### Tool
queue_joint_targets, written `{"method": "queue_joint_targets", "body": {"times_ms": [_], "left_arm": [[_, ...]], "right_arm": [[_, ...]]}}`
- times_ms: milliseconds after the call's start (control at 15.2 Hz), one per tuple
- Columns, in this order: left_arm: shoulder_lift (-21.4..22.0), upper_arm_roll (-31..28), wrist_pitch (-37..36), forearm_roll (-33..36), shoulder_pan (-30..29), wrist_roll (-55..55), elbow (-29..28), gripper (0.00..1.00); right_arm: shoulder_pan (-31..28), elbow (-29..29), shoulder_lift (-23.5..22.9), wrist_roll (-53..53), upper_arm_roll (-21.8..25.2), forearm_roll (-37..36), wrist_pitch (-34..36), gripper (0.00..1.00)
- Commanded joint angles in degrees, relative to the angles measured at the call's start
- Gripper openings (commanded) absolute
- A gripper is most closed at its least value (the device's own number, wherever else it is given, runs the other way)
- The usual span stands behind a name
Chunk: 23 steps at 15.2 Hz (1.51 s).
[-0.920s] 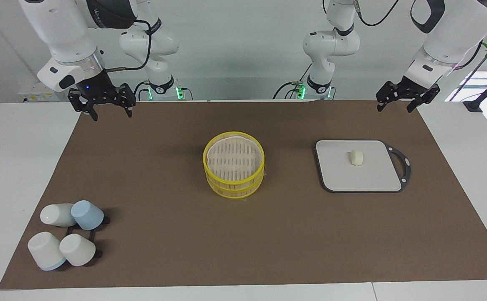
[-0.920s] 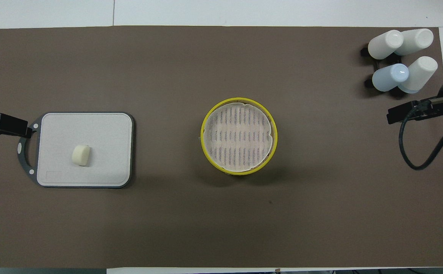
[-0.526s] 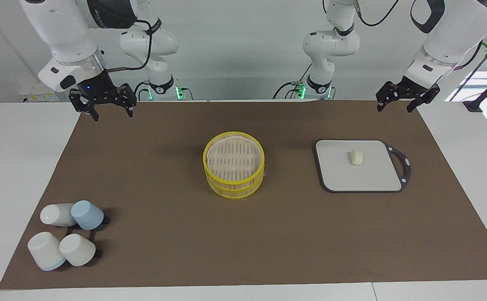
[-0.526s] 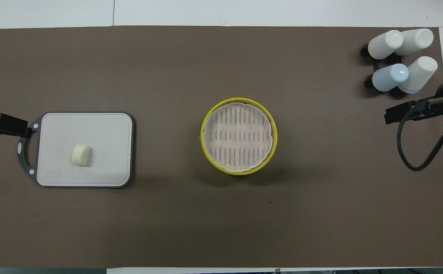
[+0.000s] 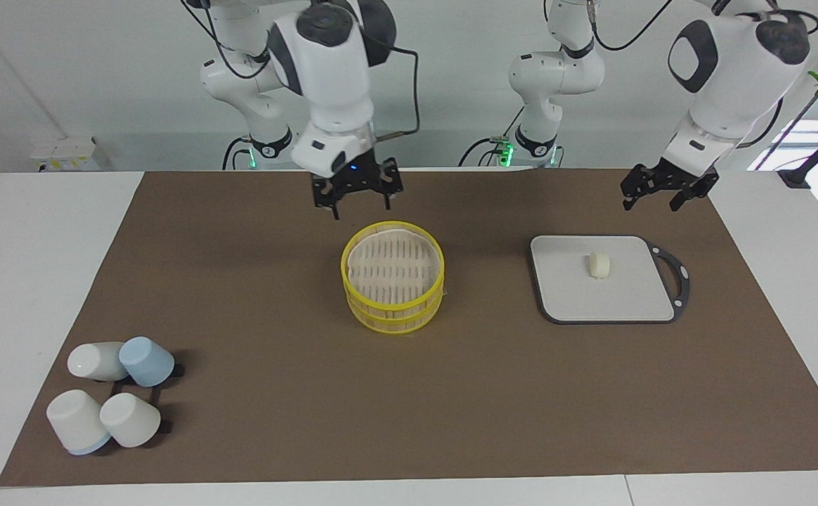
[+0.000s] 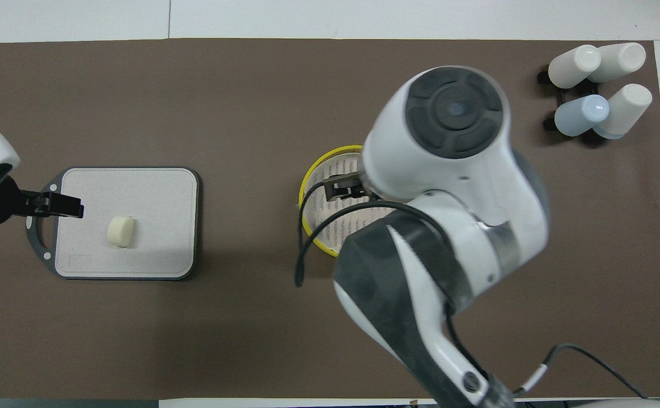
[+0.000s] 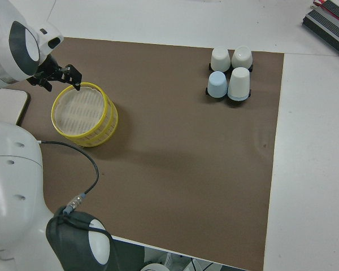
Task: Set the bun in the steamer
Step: 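Lift the yellow lid with the right gripper while the left gripper grasps the bun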
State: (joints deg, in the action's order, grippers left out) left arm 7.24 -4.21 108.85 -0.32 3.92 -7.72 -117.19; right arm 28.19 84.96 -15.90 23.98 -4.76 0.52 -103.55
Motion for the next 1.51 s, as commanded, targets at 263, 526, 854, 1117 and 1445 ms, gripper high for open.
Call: {"method": "queue_joint_targets", "body": {"times_ms": [263, 526, 854, 1117, 1445], "left_arm": [[-6.0, 0.1, 24.7, 0.6, 0.7, -9.0, -18.0, 1.0], [-7.2, 0.2, 30.0, 0.6, 0.2, -10.7, -20.5, 0.92], [-7.6, 0.1, 30.6, 0.5, 0.1, -10.7, -20.5, 0.26], [-7.8, 0.2, 28.4, 0.5, -0.1, -10.6, -19.0, 0.08], [-9.3, 0.1, 7.1, -3.5, 0.6, -9.5, -2.2, 0.12]], "right_arm": [[6.9, -1.0, -11.3, 13.8, 0.4, -3.9, -12.7, 1.0], [8.1, 3.4, -10.3, 14.2, 0.4, -4.0, -14.8, 1.0], [8.1, 6.9, -9.1, 14.3, 0.2, -3.5, -16.9, 0.14], [8.2, 6.9, -9.0, 14.3, 0.2, -3.3, -16.5, 0.0], [7.2, 1.7, -9.3, 14.2, 0.2, -3.1, -10.5, 0.0]]}}
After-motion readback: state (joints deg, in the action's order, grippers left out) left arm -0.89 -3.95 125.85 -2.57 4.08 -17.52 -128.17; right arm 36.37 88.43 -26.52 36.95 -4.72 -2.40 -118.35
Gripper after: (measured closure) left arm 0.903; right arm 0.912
